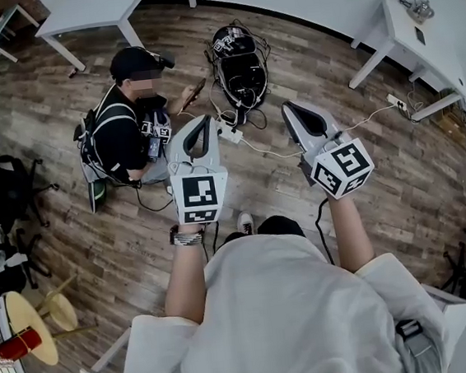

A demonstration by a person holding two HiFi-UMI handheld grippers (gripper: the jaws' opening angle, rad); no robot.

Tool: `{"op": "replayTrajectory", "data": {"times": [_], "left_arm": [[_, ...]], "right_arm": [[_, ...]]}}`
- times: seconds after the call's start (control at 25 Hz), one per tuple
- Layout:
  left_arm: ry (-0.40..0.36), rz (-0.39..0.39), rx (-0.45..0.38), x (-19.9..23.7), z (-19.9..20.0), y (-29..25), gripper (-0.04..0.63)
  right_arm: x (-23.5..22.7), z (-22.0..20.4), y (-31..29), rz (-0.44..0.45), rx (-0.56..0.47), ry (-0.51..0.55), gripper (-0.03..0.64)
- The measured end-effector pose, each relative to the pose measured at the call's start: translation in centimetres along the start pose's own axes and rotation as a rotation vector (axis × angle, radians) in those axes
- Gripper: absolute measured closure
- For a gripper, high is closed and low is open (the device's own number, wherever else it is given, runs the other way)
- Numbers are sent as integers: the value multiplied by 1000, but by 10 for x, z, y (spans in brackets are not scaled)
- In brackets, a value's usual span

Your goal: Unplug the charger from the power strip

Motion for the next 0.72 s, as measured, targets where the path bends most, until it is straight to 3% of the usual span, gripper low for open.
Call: {"op": "replayTrajectory", "data": {"times": [0.32, 0.72], "left_arm": [[2, -21, 9, -2, -1, -23, 591], [-9, 14, 36, 6, 10, -67, 591]], "right_arm": [[-24, 0, -8, -20, 9, -20, 615], [-65, 26, -36, 28, -15, -11, 615]]}}
Point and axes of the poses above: the fingertips, and each gripper's own axes: y backward along the fingers, x to its left, z out of its top, the point moved 7 cm from there along y, backward along the fingers, and after that the axes turned 10 degrees about -y, right-handed, at the moved point
